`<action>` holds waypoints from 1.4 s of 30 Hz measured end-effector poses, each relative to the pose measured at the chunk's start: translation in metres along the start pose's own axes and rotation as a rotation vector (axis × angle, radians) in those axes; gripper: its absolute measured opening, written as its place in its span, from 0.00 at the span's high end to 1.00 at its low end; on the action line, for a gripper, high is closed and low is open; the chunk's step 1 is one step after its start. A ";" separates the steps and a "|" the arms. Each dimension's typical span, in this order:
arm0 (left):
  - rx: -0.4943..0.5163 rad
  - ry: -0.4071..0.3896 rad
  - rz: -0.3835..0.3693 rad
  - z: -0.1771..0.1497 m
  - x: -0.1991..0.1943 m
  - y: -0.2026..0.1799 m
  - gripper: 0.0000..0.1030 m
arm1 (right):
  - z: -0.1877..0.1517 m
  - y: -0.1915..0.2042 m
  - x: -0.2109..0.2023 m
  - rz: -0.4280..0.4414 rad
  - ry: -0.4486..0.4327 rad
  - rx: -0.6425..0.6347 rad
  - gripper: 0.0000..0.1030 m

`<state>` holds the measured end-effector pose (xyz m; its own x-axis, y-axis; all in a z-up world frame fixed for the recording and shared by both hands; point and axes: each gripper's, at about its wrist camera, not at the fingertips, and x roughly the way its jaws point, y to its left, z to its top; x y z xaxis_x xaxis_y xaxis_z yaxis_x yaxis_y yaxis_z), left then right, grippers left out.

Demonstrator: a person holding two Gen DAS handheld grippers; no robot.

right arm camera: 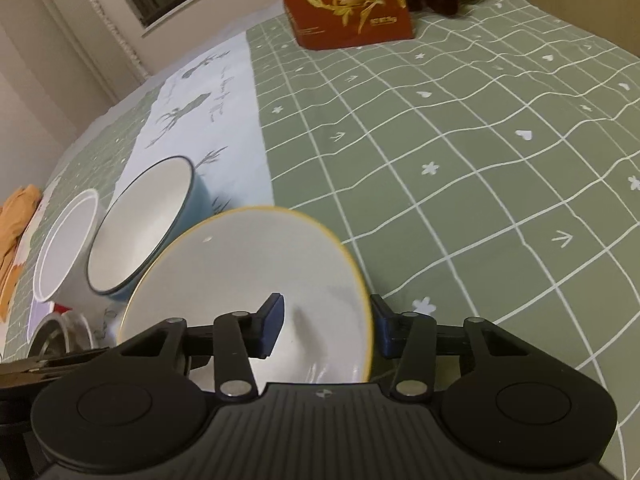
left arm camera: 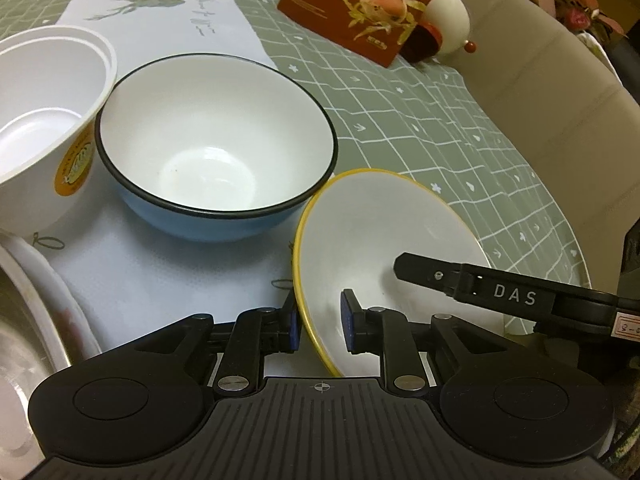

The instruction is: Organize plates and bowls

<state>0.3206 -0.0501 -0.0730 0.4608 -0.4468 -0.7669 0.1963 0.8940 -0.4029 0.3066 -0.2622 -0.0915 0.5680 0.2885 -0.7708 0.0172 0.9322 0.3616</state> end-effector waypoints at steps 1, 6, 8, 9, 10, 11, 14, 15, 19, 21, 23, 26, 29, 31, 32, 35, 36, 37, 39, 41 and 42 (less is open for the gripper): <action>0.002 0.000 -0.001 0.001 0.000 -0.001 0.79 | -0.001 0.001 0.000 0.003 0.001 -0.002 0.57; 0.024 -0.004 0.016 -0.002 -0.005 -0.001 0.79 | -0.004 0.006 -0.004 0.008 -0.001 -0.004 0.58; 0.035 -0.006 0.023 -0.004 -0.008 -0.001 0.79 | -0.006 0.008 -0.006 0.011 -0.003 -0.008 0.57; 0.035 -0.006 0.022 -0.004 -0.009 -0.001 0.79 | -0.007 0.009 -0.006 0.012 -0.003 -0.010 0.57; 0.034 -0.006 0.020 -0.005 -0.011 0.000 0.79 | -0.007 0.009 -0.007 0.013 -0.002 -0.011 0.57; 0.032 -0.006 0.019 -0.005 -0.013 0.000 0.79 | -0.008 0.009 -0.007 0.014 -0.001 -0.011 0.57; 0.031 -0.002 0.023 -0.006 -0.016 0.001 0.79 | -0.011 0.012 -0.008 0.020 0.007 -0.010 0.56; 0.030 -0.002 0.025 -0.006 -0.018 0.002 0.79 | -0.013 0.013 -0.009 0.022 0.009 -0.012 0.56; 0.026 0.001 0.036 -0.008 -0.026 0.006 0.78 | -0.020 0.017 -0.011 0.046 0.024 -0.015 0.55; 0.025 0.003 0.042 -0.009 -0.031 0.009 0.78 | -0.025 0.020 -0.013 0.064 0.035 -0.017 0.55; 0.019 0.009 0.049 -0.012 -0.037 0.015 0.78 | -0.031 0.025 -0.014 0.081 0.046 -0.036 0.55; 0.009 0.019 0.064 -0.017 -0.045 0.024 0.78 | -0.040 0.036 -0.017 0.107 0.055 -0.072 0.55; 0.007 0.024 0.079 -0.022 -0.054 0.032 0.78 | -0.050 0.046 -0.021 0.140 0.073 -0.107 0.54; 0.003 0.026 0.081 -0.024 -0.059 0.036 0.78 | -0.056 0.051 -0.022 0.162 0.086 -0.121 0.52; 0.005 0.025 0.083 -0.025 -0.061 0.037 0.78 | -0.058 0.054 -0.022 0.168 0.090 -0.130 0.51; 0.004 0.015 0.094 -0.026 -0.068 0.040 0.78 | -0.068 0.065 -0.020 0.164 0.095 -0.179 0.49; 0.002 0.010 0.093 -0.026 -0.068 0.041 0.78 | -0.070 0.068 -0.019 0.162 0.094 -0.195 0.49; 0.000 0.009 0.090 -0.026 -0.068 0.041 0.78 | -0.071 0.069 -0.018 0.162 0.094 -0.202 0.49; -0.009 0.006 0.084 -0.026 -0.067 0.043 0.78 | -0.070 0.069 -0.016 0.163 0.089 -0.198 0.49; -0.009 0.004 0.085 -0.026 -0.067 0.043 0.78 | -0.068 0.067 -0.016 0.169 0.085 -0.184 0.50; -0.007 0.003 0.087 -0.027 -0.066 0.042 0.78 | -0.068 0.066 -0.016 0.169 0.082 -0.181 0.50</action>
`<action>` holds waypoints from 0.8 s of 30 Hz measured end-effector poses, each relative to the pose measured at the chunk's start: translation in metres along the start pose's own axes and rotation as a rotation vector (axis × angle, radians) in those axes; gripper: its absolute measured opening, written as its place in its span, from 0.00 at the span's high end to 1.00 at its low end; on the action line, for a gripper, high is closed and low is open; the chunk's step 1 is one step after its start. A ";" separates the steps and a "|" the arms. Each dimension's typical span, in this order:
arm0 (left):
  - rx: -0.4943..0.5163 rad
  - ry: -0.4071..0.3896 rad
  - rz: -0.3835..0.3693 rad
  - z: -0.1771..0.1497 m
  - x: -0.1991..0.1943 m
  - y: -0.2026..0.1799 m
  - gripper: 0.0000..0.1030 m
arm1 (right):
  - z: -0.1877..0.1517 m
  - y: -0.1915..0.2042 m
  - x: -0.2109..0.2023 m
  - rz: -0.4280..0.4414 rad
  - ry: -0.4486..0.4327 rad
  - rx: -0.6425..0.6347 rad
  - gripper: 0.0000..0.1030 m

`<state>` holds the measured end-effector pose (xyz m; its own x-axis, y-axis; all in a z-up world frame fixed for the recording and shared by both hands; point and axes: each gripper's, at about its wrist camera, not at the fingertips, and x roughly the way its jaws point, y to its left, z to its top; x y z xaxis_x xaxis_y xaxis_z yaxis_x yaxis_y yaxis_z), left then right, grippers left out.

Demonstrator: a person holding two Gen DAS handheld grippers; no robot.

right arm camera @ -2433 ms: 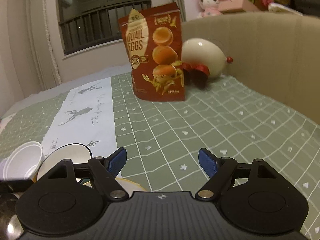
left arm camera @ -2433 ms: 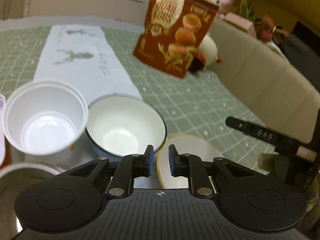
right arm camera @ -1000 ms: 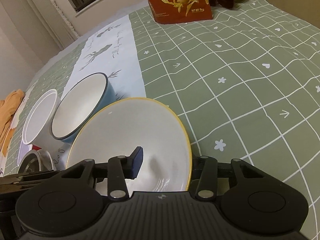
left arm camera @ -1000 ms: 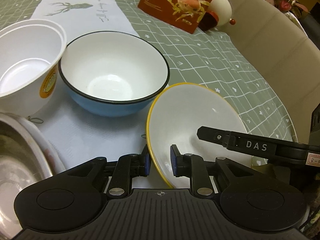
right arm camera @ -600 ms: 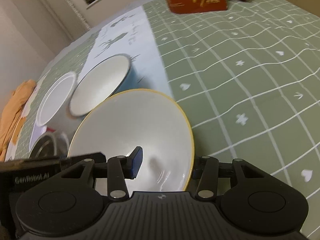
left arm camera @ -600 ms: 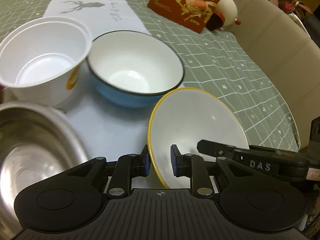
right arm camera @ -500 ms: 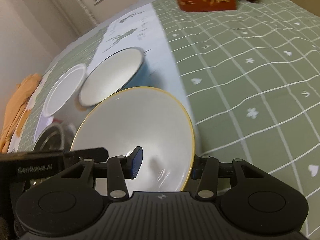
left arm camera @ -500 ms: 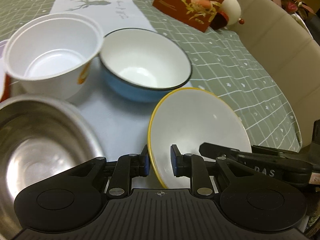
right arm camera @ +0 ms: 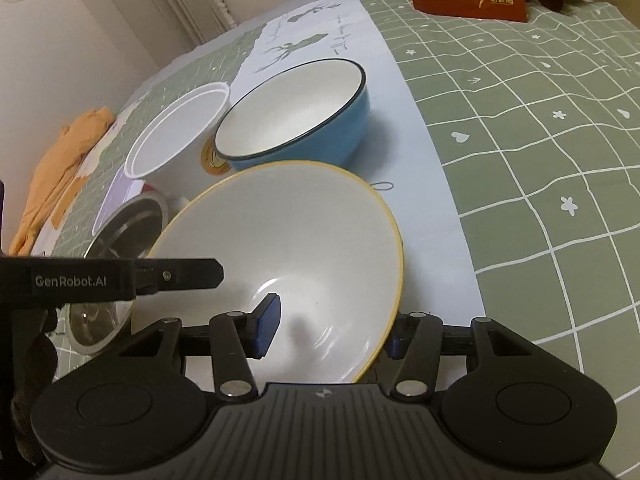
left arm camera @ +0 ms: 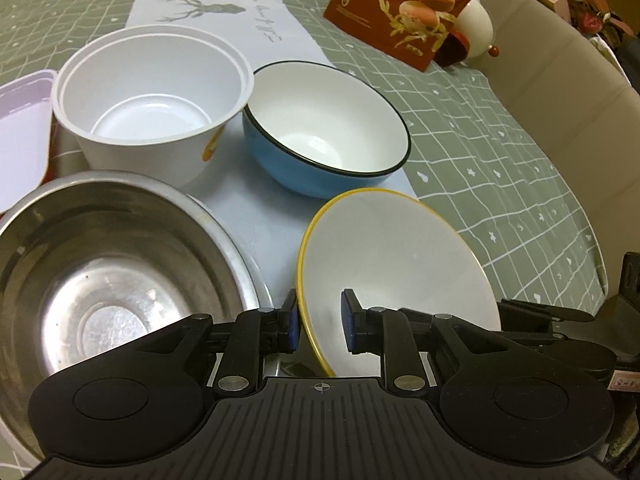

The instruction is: Organize plates and bowls

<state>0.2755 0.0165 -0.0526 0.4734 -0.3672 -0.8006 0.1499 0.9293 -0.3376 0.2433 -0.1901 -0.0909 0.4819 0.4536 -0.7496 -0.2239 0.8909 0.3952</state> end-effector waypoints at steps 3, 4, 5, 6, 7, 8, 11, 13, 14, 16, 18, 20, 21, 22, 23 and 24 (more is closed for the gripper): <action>0.014 -0.003 0.011 -0.002 0.000 -0.003 0.77 | 0.001 0.001 0.000 -0.010 -0.013 -0.005 0.50; 0.020 -0.005 0.015 -0.003 0.000 -0.004 0.76 | 0.001 0.001 0.000 -0.013 -0.018 -0.006 0.50; 0.027 -0.008 0.022 -0.003 0.000 -0.006 0.76 | 0.001 0.001 0.001 -0.015 -0.022 -0.007 0.50; 0.037 -0.013 0.032 -0.004 0.001 -0.008 0.76 | 0.001 0.000 0.000 -0.014 -0.028 -0.006 0.50; 0.046 -0.016 0.041 -0.004 0.002 -0.011 0.75 | 0.002 -0.001 0.000 -0.010 -0.036 -0.003 0.50; 0.053 -0.017 0.045 -0.005 0.003 -0.013 0.73 | 0.002 -0.003 -0.001 -0.007 -0.043 0.002 0.50; 0.058 -0.019 0.040 -0.004 0.006 -0.017 0.72 | 0.005 -0.006 -0.002 -0.009 -0.062 0.018 0.50; 0.060 -0.021 0.035 -0.003 0.007 -0.017 0.72 | 0.007 -0.009 -0.002 -0.017 -0.073 0.028 0.50; 0.060 -0.023 0.036 -0.002 0.008 -0.017 0.72 | 0.008 -0.009 -0.001 -0.022 -0.075 0.031 0.50; 0.063 -0.026 0.042 -0.002 0.009 -0.017 0.73 | 0.009 -0.009 0.000 -0.033 -0.075 0.030 0.50; 0.066 -0.028 0.049 -0.002 0.010 -0.017 0.73 | 0.008 -0.007 0.001 -0.041 -0.078 0.017 0.50; 0.065 -0.030 0.048 -0.002 0.009 -0.017 0.73 | 0.007 -0.006 0.001 -0.043 -0.080 0.004 0.50; 0.065 -0.030 0.048 -0.002 0.009 -0.017 0.73 | 0.007 -0.006 0.001 -0.043 -0.081 0.001 0.50; 0.065 -0.030 0.049 -0.002 0.009 -0.017 0.73 | 0.007 -0.006 0.001 -0.042 -0.080 0.000 0.50; 0.066 -0.030 0.050 -0.002 0.009 -0.017 0.73 | 0.007 -0.007 0.001 -0.041 -0.080 0.000 0.50; 0.067 -0.030 0.052 -0.002 0.009 -0.017 0.73 | 0.007 -0.006 0.001 -0.040 -0.080 -0.001 0.50</action>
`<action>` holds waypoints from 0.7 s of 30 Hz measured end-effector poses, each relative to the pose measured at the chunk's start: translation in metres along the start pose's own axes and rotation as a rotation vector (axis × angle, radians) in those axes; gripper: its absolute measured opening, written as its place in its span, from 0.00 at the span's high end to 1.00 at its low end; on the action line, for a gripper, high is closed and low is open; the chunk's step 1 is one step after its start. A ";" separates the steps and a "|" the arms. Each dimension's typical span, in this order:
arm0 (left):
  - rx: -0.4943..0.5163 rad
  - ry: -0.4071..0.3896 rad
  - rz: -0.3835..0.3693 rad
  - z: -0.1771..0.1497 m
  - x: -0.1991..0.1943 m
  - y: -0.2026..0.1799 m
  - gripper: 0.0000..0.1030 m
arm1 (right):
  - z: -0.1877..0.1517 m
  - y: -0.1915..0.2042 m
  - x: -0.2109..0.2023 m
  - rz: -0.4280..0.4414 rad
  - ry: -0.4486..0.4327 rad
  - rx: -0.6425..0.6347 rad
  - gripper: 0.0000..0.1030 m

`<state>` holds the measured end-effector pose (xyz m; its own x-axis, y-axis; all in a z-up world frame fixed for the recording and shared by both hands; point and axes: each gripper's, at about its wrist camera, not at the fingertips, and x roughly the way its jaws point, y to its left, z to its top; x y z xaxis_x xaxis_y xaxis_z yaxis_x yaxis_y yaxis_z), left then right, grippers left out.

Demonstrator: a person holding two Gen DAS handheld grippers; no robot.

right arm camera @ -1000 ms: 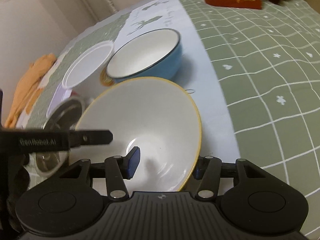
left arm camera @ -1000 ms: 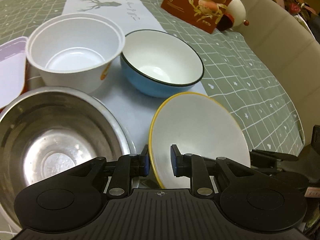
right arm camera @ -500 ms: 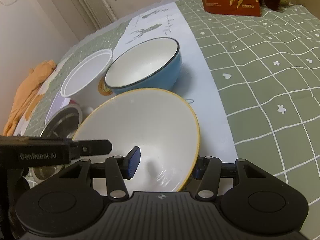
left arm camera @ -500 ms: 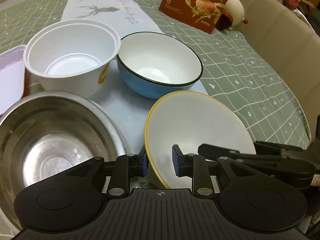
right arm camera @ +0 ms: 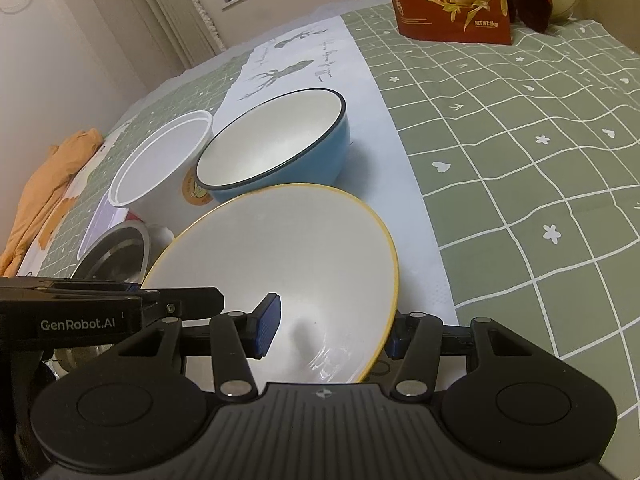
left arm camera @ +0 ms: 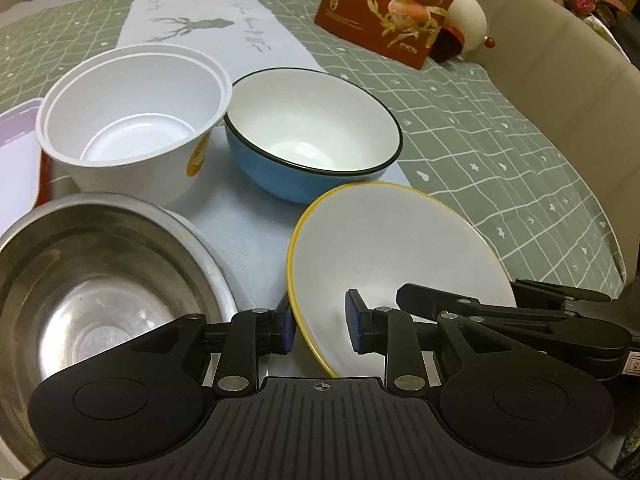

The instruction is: Organize plates and bowls

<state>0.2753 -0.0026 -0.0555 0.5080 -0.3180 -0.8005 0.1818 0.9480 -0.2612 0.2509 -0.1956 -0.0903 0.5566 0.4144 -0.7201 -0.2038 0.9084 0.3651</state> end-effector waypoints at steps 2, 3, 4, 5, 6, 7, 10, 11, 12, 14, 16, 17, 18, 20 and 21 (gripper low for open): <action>0.001 -0.001 0.003 0.000 0.000 -0.001 0.73 | 0.000 0.000 0.000 0.000 0.000 -0.003 0.50; 0.001 -0.001 0.003 0.000 0.000 -0.001 0.73 | 0.000 0.000 0.000 -0.002 0.000 -0.005 0.50; 0.001 -0.001 0.003 0.000 0.000 -0.001 0.73 | 0.000 0.000 0.000 -0.003 0.000 -0.008 0.50; 0.002 0.000 0.003 0.000 0.000 -0.001 0.73 | 0.000 0.001 0.000 -0.004 0.000 -0.011 0.50; 0.002 0.000 0.003 0.000 0.000 -0.001 0.73 | 0.000 0.001 0.000 -0.005 0.001 -0.014 0.49; 0.001 -0.001 0.003 0.000 0.000 -0.001 0.73 | 0.000 0.001 0.000 -0.006 0.001 -0.016 0.49; 0.001 -0.001 0.003 0.000 0.000 -0.001 0.73 | 0.000 0.001 0.001 -0.006 0.002 -0.019 0.49; 0.002 -0.001 0.003 0.000 0.000 -0.001 0.73 | 0.000 0.001 0.001 -0.008 0.002 -0.021 0.49; 0.002 -0.001 0.004 0.000 0.000 -0.001 0.73 | 0.000 0.002 0.001 -0.010 0.002 -0.024 0.49; 0.005 -0.001 0.006 -0.001 -0.001 -0.002 0.73 | -0.001 0.002 0.001 -0.013 0.001 -0.029 0.49; 0.005 -0.001 0.005 -0.001 -0.001 -0.001 0.73 | -0.001 0.003 0.002 -0.015 0.000 -0.032 0.49; 0.005 -0.001 0.006 -0.001 -0.001 -0.001 0.73 | -0.001 0.003 0.002 -0.015 0.000 -0.033 0.49; 0.005 -0.001 0.006 -0.001 -0.001 -0.001 0.73 | -0.001 0.003 0.002 -0.015 0.000 -0.033 0.49; 0.007 -0.002 0.007 -0.001 -0.001 -0.002 0.73 | -0.001 0.003 0.002 -0.016 0.001 -0.034 0.49; 0.009 -0.002 0.008 -0.002 -0.001 -0.002 0.73 | -0.001 0.003 0.002 -0.016 0.001 -0.034 0.49</action>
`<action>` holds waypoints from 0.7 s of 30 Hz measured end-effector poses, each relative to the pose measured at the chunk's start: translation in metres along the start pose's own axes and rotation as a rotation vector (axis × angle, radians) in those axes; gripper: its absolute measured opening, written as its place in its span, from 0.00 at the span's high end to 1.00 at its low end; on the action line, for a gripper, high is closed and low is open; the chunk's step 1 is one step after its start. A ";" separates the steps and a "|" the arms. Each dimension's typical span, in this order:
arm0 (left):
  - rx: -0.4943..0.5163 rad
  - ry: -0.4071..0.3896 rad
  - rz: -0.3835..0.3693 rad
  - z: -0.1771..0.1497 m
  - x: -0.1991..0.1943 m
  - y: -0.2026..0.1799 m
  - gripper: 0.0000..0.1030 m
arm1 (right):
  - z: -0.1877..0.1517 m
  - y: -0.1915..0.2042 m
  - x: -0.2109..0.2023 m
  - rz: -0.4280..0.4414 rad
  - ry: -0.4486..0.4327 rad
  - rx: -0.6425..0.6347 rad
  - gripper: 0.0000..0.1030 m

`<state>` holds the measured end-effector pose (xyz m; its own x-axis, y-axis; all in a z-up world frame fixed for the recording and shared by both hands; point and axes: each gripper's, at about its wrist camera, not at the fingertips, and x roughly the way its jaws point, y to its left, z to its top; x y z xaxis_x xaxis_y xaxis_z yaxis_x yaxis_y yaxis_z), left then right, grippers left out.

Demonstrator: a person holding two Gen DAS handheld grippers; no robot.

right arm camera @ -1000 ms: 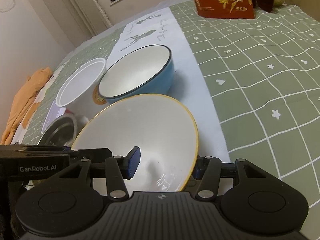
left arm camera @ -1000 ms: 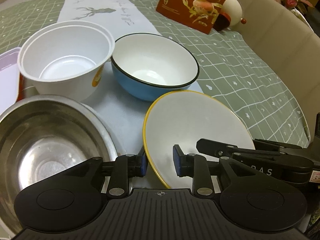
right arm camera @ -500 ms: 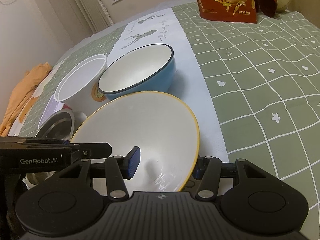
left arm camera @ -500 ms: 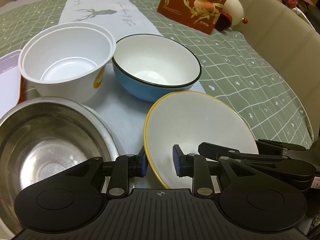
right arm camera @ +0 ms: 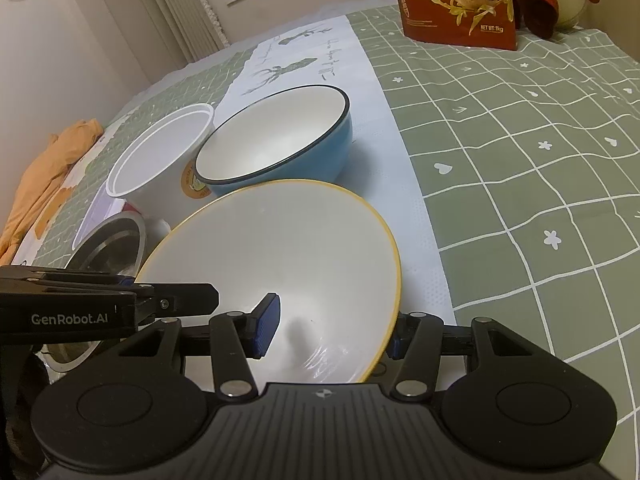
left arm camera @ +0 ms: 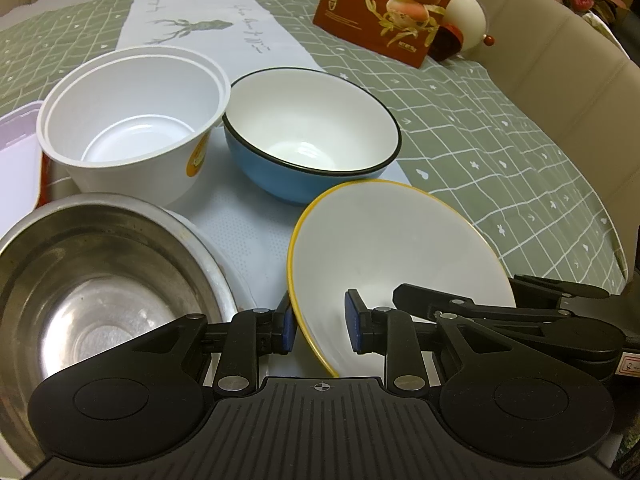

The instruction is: Organize plates and bowls

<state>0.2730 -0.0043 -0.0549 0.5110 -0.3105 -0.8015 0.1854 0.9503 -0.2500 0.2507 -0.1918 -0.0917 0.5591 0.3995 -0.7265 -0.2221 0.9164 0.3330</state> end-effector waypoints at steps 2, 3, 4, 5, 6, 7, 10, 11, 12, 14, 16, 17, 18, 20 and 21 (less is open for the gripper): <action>0.005 -0.001 0.006 -0.001 0.000 -0.002 0.74 | 0.000 0.000 0.000 -0.001 0.001 -0.001 0.49; 0.009 -0.003 0.011 -0.001 0.000 -0.002 0.74 | 0.000 0.000 0.000 -0.001 0.001 -0.001 0.49; 0.015 -0.006 0.018 0.000 -0.001 -0.003 0.74 | 0.000 0.000 0.000 0.000 0.000 -0.001 0.49; 0.020 -0.011 0.025 0.000 -0.002 -0.004 0.74 | 0.000 0.000 0.000 0.001 0.000 0.000 0.49; 0.025 -0.018 0.032 -0.001 -0.003 -0.005 0.74 | 0.000 0.000 0.000 0.003 0.000 0.001 0.49; 0.029 -0.023 0.037 0.000 -0.005 -0.006 0.74 | 0.000 0.000 0.000 0.004 0.000 0.001 0.49; 0.036 -0.038 0.050 0.001 -0.008 -0.007 0.74 | 0.000 0.000 0.001 0.005 -0.001 0.000 0.49; 0.037 -0.041 0.054 0.001 -0.009 -0.006 0.74 | 0.000 0.000 0.001 0.005 -0.002 -0.002 0.49; 0.034 -0.042 0.057 0.002 -0.009 -0.006 0.74 | 0.000 0.000 0.000 0.004 -0.003 -0.005 0.49; 0.028 -0.040 0.059 0.003 -0.010 -0.005 0.74 | 0.000 0.001 -0.001 0.000 -0.008 -0.014 0.49; 0.028 -0.042 0.066 0.005 -0.012 -0.005 0.74 | 0.000 0.002 -0.002 -0.004 -0.016 -0.021 0.49; 0.029 -0.044 0.068 0.006 -0.013 -0.006 0.74 | 0.000 0.002 -0.004 -0.006 -0.025 -0.025 0.49; 0.027 -0.046 0.068 0.008 -0.014 -0.006 0.74 | 0.001 0.002 -0.007 -0.010 -0.037 -0.027 0.49; -0.011 -0.061 0.048 0.013 -0.017 -0.001 0.74 | 0.003 0.000 -0.017 -0.014 -0.072 -0.029 0.48; -0.037 -0.066 0.035 0.016 -0.019 0.003 0.74 | 0.005 0.000 -0.023 -0.016 -0.096 -0.035 0.48</action>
<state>0.2770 0.0046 -0.0322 0.5711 -0.2766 -0.7728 0.1358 0.9604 -0.2434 0.2418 -0.2010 -0.0723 0.6364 0.3818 -0.6702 -0.2393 0.9237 0.2991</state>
